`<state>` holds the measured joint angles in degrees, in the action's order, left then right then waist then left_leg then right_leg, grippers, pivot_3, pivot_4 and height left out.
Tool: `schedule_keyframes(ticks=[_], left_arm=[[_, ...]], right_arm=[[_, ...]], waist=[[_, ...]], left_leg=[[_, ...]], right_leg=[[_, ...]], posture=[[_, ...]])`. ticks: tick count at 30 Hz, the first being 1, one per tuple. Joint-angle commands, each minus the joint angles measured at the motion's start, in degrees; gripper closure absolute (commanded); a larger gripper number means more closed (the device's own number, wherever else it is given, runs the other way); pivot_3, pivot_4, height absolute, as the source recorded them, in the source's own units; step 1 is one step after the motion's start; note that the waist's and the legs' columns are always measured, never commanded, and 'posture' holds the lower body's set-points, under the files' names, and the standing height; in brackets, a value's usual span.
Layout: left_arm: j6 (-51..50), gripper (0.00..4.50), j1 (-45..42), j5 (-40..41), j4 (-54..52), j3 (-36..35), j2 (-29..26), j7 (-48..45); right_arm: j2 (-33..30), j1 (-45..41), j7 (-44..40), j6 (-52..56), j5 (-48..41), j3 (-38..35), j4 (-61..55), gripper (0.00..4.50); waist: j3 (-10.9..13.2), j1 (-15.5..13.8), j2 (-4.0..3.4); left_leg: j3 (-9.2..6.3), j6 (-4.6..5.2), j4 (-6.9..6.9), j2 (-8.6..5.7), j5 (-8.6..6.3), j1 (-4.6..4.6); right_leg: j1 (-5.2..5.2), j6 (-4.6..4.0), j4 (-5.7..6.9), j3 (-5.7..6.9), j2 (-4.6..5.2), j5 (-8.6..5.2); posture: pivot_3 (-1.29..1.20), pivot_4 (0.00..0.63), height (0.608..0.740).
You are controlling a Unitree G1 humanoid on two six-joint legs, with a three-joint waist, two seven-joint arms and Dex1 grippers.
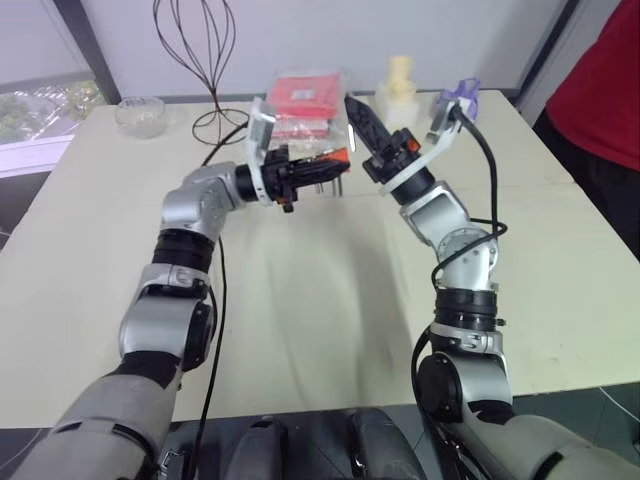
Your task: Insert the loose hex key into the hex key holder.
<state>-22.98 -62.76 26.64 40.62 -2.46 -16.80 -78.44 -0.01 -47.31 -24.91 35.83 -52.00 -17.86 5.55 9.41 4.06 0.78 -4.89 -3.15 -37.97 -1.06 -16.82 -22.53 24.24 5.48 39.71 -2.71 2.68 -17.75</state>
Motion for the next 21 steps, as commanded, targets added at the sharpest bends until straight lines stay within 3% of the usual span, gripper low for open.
schedule_keyframes(ticks=[1, 12, 21], left_arm=[[1.16, 4.5, -0.91, -0.38, -0.55, 0.06, 0.2, -0.8], [4.65, 4.5, -3.5, -0.41, 3.31, -1.93, 2.01, 1.44], [-0.44, 4.5, -0.67, 0.93, -2.34, -1.52, 0.72, -1.49]], right_arm=[[0.38, -0.54, -0.24, -1.27, -0.81, 0.94, -2.51, 4.42], [0.78, 1.09, -0.07, -1.6, -0.5, 3.09, -3.65, 4.42], [0.1, 1.41, 0.29, -2.88, -0.34, 2.56, -2.47, 4.42]], waist=[[0.0, 0.0, 0.0], [0.0, -0.04, 0.0], [0.01, 0.03, 0.0]], left_leg=[[0.0, 0.0, 0.0, 0.0, 0.0, 0.0], [0.0, 0.0, 0.0, 0.0, 0.0, -0.01], [0.0, 0.0, 0.02, 0.01, 0.0, -0.01]], right_leg=[[0.0, 0.0, 0.0, 0.0, 0.0, 0.0], [0.01, 0.0, 0.0, -0.01, 0.01, 0.0], [0.03, 0.0, 0.0, -0.01, -0.01, 0.0]], posture=[[0.0, 0.15, 0.74], [0.0, 0.15, 0.74], [0.0, 0.15, 0.74]])
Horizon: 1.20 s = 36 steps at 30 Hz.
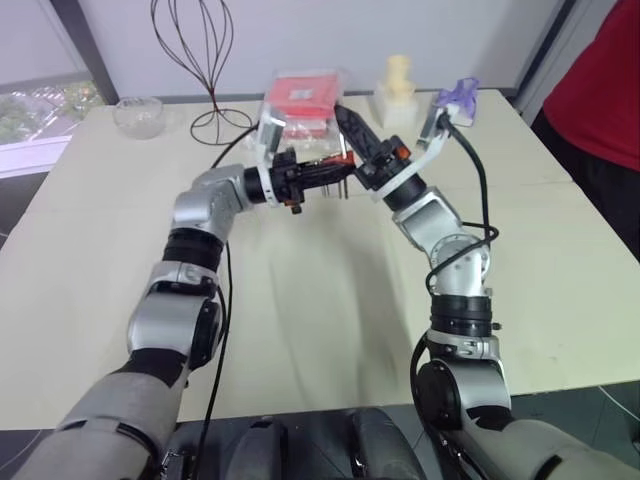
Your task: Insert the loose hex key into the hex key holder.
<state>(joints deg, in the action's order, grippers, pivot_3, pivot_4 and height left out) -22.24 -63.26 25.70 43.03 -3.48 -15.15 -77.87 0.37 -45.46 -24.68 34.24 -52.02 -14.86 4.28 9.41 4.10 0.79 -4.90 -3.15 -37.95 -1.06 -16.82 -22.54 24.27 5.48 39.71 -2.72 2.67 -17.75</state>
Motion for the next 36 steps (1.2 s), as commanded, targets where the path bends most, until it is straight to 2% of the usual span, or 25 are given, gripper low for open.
schedule_keyframes(ticks=[1, 21, 30, 36], left_arm=[[-1.38, 4.5, 0.23, 1.69, -5.36, -0.29, -1.01, -2.12], [2.94, 4.5, -0.62, 0.3, -1.68, -1.33, 0.03, 2.18], [0.48, 4.5, 0.48, 0.93, -5.0, -0.08, -0.31, -0.73], [1.2, 4.5, 0.18, 0.77, -4.93, -1.08, -0.18, 1.01]], right_arm=[[-0.31, -0.5, 0.08, -1.38, -0.37, -0.51, -1.04, 4.42], [-0.24, -0.46, 0.03, -1.98, -0.63, 0.13, -0.64, 4.42], [-0.24, -0.42, 0.09, -2.5, -0.31, -0.09, -0.01, 4.42], [-0.19, -0.34, -0.01, -2.65, -0.25, 0.09, 0.34, 4.42]], waist=[[0.0, -0.01, 0.0], [0.0, -0.08, 0.0], [0.0, -0.06, 0.0], [0.0, -0.07, 0.0]], left_leg=[[0.0, 0.0, 0.0, 0.0, 0.0, 0.0], [0.01, 0.0, 0.0, 0.0, 0.0, -0.01], [0.01, 0.0, 0.0, 0.0, 0.0, -0.01], [0.01, 0.0, 0.0, 0.0, 0.0, -0.01]], right_leg=[[0.0, 0.0, 0.0, 0.0, 0.0, 0.0], [0.01, 0.0, 0.0, -0.01, 0.02, 0.0], [0.01, 0.0, 0.0, -0.01, 0.02, 0.0], [0.01, 0.0, 0.0, -0.01, 0.02, 0.0]], posture=[[0.0, 0.15, 0.74], [0.0, 0.15, 0.74], [0.0, 0.15, 0.74], [0.0, 0.15, 0.74]])
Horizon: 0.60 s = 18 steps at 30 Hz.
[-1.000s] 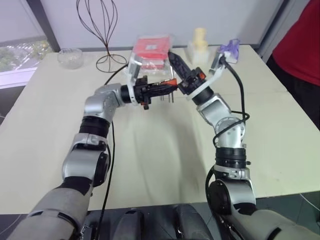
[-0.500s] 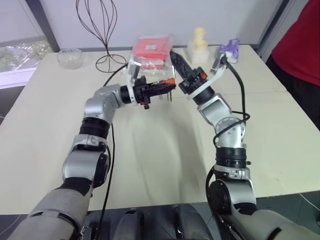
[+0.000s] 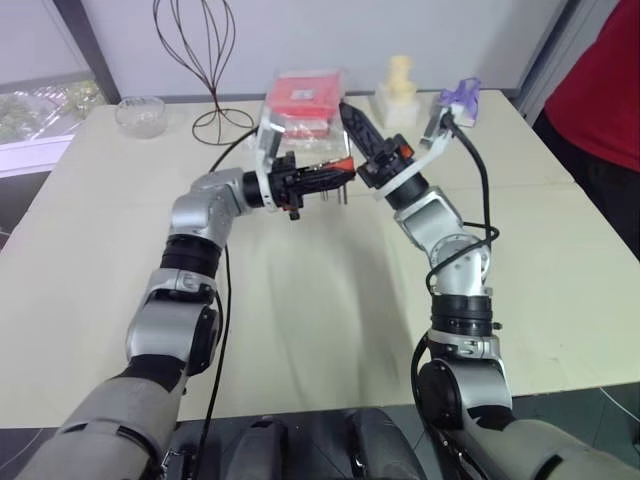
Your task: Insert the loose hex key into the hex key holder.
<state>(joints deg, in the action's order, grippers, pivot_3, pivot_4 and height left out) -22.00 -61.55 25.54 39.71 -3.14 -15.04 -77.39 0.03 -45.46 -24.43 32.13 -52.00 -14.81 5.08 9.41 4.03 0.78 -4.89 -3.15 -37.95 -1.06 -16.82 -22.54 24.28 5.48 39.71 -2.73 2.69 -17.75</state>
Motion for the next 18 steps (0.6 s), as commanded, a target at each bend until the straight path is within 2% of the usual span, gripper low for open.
schedule_keyframes(ticks=[1, 14, 18], left_arm=[[1.27, 4.5, -1.67, 0.93, -1.31, -1.64, -0.23, 0.93], [2.15, 4.5, -2.06, 1.17, -0.6, -1.88, 0.44, 2.01], [-1.88, 4.5, -2.76, 3.5, -0.68, -3.49, 0.05, 2.13]], right_arm=[[0.15, -0.3, -0.26, -0.56, -0.28, 0.08, -0.45, 4.42], [0.15, 0.57, -0.68, -0.71, 0.26, 0.87, -0.44, 4.42], [-1.54, 1.08, -3.57, -1.34, 2.22, 2.52, -0.57, 4.42]], waist=[[0.0, 0.0, 0.0], [0.0, -0.01, 0.0], [0.0, 0.01, 0.0]], left_leg=[[0.0, 0.0, 0.0, 0.0, 0.0, 0.0], [0.0, 0.0, 0.0, 0.0, 0.0, 0.0], [0.0, 0.0, 0.0, -0.01, 0.0, 0.0]], right_leg=[[0.0, 0.0, 0.0, 0.0, 0.0, 0.0], [0.0, 0.0, 0.0, 0.0, 0.0, 0.0], [0.0, 0.0, 0.0, 0.0, 0.0, 0.0]], posture=[[0.0, 0.15, 0.74], [0.0, 0.15, 0.74], [0.0, 0.15, 0.74]])
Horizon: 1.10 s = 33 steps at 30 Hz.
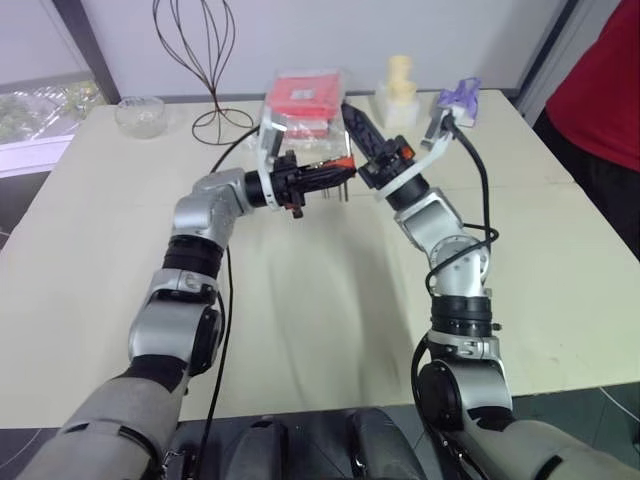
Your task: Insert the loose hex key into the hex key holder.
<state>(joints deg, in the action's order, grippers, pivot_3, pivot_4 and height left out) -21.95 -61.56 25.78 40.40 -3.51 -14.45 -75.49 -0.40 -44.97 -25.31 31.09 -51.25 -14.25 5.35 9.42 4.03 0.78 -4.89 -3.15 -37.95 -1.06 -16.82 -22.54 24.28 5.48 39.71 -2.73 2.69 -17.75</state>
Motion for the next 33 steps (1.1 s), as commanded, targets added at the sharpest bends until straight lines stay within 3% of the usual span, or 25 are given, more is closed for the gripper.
schedule_keyframes(ticks=[1, 18, 24, 33], left_arm=[[-2.8, 4.5, -2.91, 3.62, -1.33, -3.38, -0.72, 0.23], [-3.53, 4.5, -3.34, 4.1, -0.98, -3.95, -1.72, 0.85], [1.5, 4.5, -2.14, -0.84, -2.13, 0.88, -3.15, -2.82], [2.75, 4.5, -5.72, -3.15, 2.59, 1.66, -4.8, -6.64]], right_arm=[[-1.69, 0.66, -3.64, -0.25, 1.76, 2.38, -0.98, 4.42], [-6.87, 1.32, -10.5, 2.08, 2.13, 4.24, -1.84, 4.42], [-8.39, 1.69, -10.83, 3.26, 2.87, 4.52, -1.22, 4.42], [-8.81, 2.48, -11.12, 3.54, 3.01, 4.16, -1.2, 4.42]], waist=[[0.0, 0.02, 0.0], [0.0, -0.03, 0.0], [0.0, -0.03, 0.0], [0.01, -0.07, 0.01]], left_leg=[[0.0, 0.0, 0.0, 0.0, 0.0, 0.0], [0.0, 0.0, 0.0, 0.0, 0.0, 0.0], [0.0, 0.0, 0.0, 0.0, 0.0, 0.0], [0.01, 0.0, 0.0, -0.01, 0.0, -0.01]], right_leg=[[0.0, 0.0, 0.0, 0.0, 0.0, 0.0], [0.0, 0.0, -0.01, 0.0, 0.0, 0.0], [0.0, 0.0, -0.01, 0.0, 0.0, 0.0], [0.0, 0.0, -0.02, 0.01, -0.01, 0.0]], posture=[[0.0, 0.15, 0.74], [0.0, 0.15, 0.74], [0.0, 0.15, 0.74], [0.0, 0.15, 0.74]])
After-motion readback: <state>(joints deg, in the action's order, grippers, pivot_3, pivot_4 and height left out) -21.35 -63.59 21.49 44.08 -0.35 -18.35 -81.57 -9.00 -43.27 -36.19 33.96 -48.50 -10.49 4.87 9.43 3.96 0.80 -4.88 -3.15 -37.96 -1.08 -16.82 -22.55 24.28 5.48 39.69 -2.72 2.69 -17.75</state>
